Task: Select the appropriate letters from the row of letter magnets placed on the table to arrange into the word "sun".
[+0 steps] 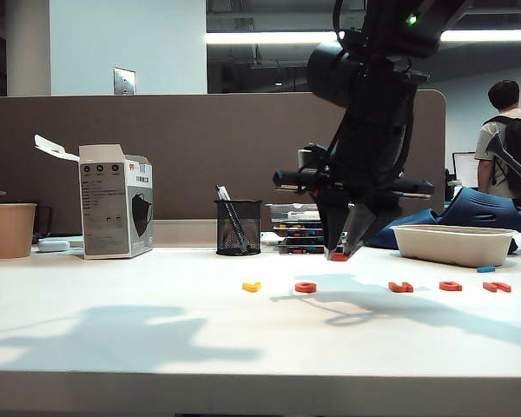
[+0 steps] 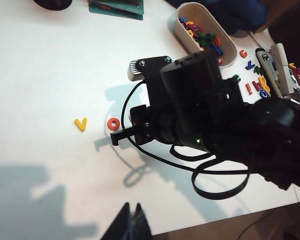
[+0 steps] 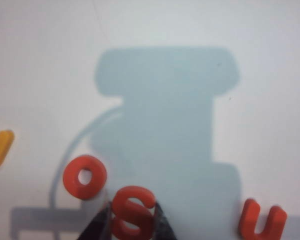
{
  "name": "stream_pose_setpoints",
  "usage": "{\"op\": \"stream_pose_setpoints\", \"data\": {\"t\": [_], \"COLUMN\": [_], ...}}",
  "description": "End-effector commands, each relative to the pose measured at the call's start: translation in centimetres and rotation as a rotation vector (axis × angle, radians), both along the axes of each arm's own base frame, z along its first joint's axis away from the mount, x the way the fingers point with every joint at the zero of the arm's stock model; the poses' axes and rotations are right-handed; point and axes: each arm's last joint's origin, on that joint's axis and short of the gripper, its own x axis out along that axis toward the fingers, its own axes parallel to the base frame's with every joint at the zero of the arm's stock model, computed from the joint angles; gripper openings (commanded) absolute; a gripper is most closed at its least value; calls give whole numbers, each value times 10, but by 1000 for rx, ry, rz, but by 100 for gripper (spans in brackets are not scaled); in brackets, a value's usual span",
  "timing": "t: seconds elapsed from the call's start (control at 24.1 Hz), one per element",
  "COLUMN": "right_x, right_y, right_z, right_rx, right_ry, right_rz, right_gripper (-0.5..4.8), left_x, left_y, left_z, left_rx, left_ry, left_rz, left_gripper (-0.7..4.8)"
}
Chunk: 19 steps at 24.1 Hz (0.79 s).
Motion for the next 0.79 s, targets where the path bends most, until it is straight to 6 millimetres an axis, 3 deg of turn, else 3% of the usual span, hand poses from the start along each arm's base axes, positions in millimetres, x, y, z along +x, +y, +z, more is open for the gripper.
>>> {"op": "stream_pose_setpoints", "data": {"t": [0.04, 0.29, 0.41, 0.79], "right_x": [-6, -23, -39, -69], "right_y": [-2, -3, 9, 28], "right_z": [9, 18, 17, -20], "right_rx": [5, -4, -14, -31], "right_ry": [13, 99, 167, 154], "right_rz": [-1, -10, -47, -120], "right_gripper": [81, 81, 81, 81], "left_x": [-1, 0, 0, -1], "left_y": [1, 1, 1, 1], "left_z": [2, 2, 2, 2], "left_rx": [1, 0, 0, 1], "left_ry": [-8, -9, -9, -8], "left_rz": [1, 2, 2, 1], "left_gripper": [-4, -4, -4, -4]}}
